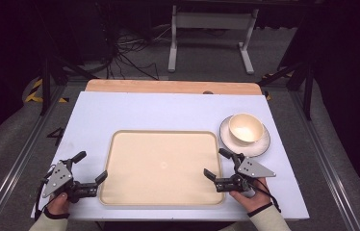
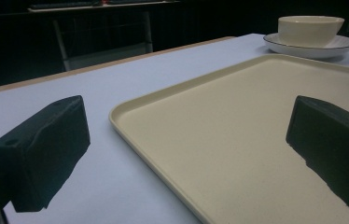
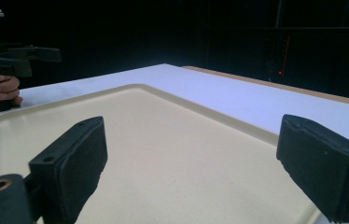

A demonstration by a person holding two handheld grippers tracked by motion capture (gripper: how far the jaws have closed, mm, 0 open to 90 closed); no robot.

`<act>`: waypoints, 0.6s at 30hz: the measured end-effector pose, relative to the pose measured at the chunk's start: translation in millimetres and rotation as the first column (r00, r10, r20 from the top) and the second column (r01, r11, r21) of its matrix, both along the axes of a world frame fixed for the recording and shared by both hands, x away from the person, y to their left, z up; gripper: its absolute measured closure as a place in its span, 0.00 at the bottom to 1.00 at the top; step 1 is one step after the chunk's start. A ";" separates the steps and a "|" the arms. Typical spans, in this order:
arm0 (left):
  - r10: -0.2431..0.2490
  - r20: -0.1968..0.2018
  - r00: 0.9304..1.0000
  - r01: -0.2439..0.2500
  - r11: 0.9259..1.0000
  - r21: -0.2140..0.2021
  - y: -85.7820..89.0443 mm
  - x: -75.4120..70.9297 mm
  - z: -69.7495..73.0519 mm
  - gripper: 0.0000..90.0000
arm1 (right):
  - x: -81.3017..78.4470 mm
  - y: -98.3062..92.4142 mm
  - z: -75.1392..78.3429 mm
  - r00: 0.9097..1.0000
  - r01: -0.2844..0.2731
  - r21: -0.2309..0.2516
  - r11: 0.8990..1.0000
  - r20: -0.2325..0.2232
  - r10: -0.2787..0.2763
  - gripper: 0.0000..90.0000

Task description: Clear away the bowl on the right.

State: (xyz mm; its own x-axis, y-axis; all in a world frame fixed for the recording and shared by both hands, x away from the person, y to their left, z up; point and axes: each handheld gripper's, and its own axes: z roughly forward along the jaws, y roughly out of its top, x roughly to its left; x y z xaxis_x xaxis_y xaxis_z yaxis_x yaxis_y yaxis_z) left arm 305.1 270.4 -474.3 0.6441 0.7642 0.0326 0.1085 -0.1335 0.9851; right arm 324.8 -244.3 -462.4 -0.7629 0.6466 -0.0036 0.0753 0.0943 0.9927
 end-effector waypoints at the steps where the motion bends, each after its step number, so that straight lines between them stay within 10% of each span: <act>1: -0.001 -0.001 1.000 0.001 1.000 0.001 0.1 0.0 0.1 0.00 | -0.1 0.0 0.0 1.000 -0.001 -0.002 1.000 0.001 0.001 0.10; 18: 0.001 0.000 1.000 -0.001 1.000 0.001 -0.1 0.0 0.0 0.00 | 0.9 1.3 1.1 1.000 0.026 -0.011 1.000 -0.014 -0.027 0.16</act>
State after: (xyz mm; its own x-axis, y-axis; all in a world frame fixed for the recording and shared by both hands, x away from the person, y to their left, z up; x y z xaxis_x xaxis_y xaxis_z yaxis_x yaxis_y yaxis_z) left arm 305.1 270.3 -474.2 0.6436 0.7646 0.0333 0.1087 -0.1344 0.9850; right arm 325.8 -243.0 -461.3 -0.7455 0.6665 0.0002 0.0923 0.1030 0.9904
